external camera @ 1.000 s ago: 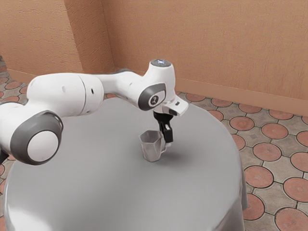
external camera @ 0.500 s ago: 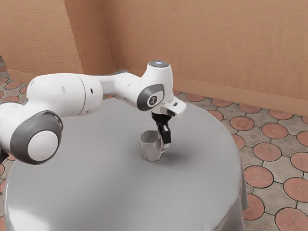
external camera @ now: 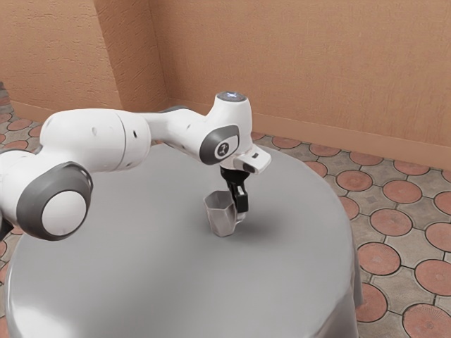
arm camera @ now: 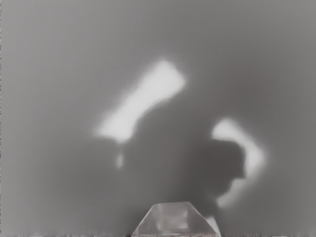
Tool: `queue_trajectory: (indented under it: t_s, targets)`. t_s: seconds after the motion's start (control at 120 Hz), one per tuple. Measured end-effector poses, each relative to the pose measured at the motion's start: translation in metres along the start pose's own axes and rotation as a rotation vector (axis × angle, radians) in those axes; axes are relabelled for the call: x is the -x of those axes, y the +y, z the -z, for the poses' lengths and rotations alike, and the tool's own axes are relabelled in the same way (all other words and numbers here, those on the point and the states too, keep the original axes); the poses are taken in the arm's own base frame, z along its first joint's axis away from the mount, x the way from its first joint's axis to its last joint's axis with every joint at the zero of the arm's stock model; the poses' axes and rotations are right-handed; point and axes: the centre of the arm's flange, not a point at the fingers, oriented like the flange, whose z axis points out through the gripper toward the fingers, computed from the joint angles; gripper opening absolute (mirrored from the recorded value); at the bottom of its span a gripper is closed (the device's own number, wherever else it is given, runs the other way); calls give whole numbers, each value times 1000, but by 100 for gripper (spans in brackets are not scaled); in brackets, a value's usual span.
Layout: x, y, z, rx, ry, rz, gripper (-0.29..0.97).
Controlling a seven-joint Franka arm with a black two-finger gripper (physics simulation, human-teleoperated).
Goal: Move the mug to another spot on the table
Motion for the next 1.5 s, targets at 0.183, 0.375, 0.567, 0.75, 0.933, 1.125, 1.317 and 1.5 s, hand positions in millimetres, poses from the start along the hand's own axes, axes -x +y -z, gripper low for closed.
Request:
queue_trajectory:
  t_s: [0.183, 0.375, 0.567, 0.75, 0.933, 1.125, 1.317, 1.5]
  targets:
    - [5, -8, 1, -17, -8, 10, 37]
    - [4, -8, 2, -30, -5, 10, 29]
    - [3, -8, 4, -56, -10, 6, 23]
    - [1, -5, 13, -89, -14, 3, 19]
    - [4, 6, 35, -98, -5, 0, 7]
    - [14, 8, 48, -123, -22, 11, 2]
    - [30, -3, 42, -135, -55, 40, -3]
    - [33, -3, 48, -107, -101, 60, -7]
